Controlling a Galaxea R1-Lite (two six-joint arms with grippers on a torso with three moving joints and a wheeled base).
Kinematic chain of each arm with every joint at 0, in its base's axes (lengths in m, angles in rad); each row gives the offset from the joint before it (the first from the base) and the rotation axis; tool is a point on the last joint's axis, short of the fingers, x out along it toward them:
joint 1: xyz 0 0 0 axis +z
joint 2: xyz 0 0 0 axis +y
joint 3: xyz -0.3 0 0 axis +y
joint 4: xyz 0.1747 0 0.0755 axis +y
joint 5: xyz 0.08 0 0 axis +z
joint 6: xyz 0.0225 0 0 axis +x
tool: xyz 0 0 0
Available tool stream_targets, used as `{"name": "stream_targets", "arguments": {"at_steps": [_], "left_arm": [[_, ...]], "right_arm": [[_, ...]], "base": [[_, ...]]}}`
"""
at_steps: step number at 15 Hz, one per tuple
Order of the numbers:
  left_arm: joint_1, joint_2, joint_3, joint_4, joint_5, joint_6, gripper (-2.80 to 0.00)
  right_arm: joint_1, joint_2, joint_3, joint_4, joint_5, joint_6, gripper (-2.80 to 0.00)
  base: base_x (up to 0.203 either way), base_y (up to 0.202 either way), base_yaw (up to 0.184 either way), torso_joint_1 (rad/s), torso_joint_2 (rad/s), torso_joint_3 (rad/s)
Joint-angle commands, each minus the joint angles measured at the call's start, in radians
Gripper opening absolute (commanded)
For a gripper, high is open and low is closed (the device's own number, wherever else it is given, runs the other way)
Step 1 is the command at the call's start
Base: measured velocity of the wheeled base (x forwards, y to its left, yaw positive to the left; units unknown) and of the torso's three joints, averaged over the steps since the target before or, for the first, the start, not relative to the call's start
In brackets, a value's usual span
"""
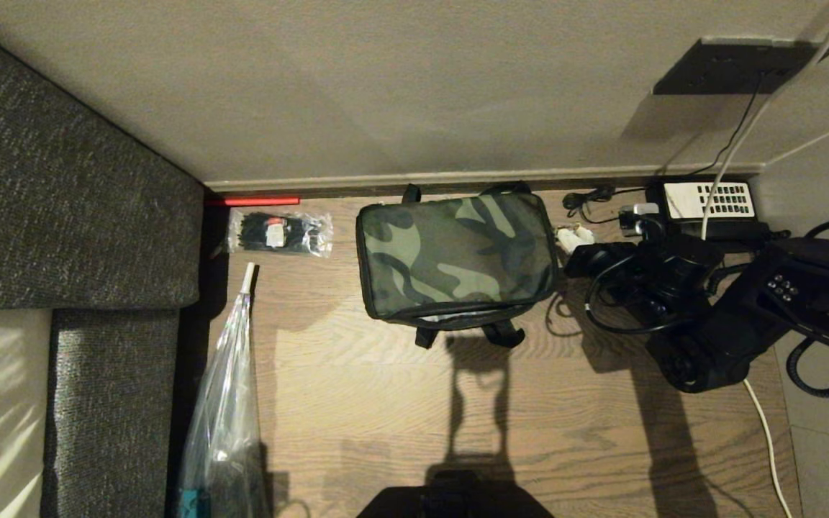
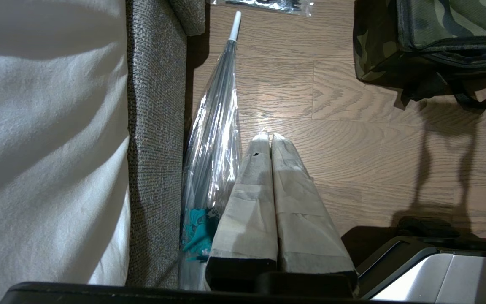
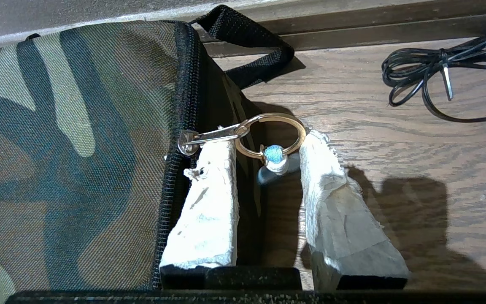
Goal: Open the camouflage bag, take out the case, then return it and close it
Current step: Open the top of the storage box
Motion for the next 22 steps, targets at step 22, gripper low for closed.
{"name": "stream_targets", "arguments": {"at_steps": [22], "left_arm": [[0.000,-0.002,0.003,0.000,0.000,0.000,-2.80]], "right_arm": [[0.002,0.038,-0.189,0.065,-0.004,0.001,-2.80]], "base": [[0.000,0.000,0.000,0.000,0.00,0.000]]}}
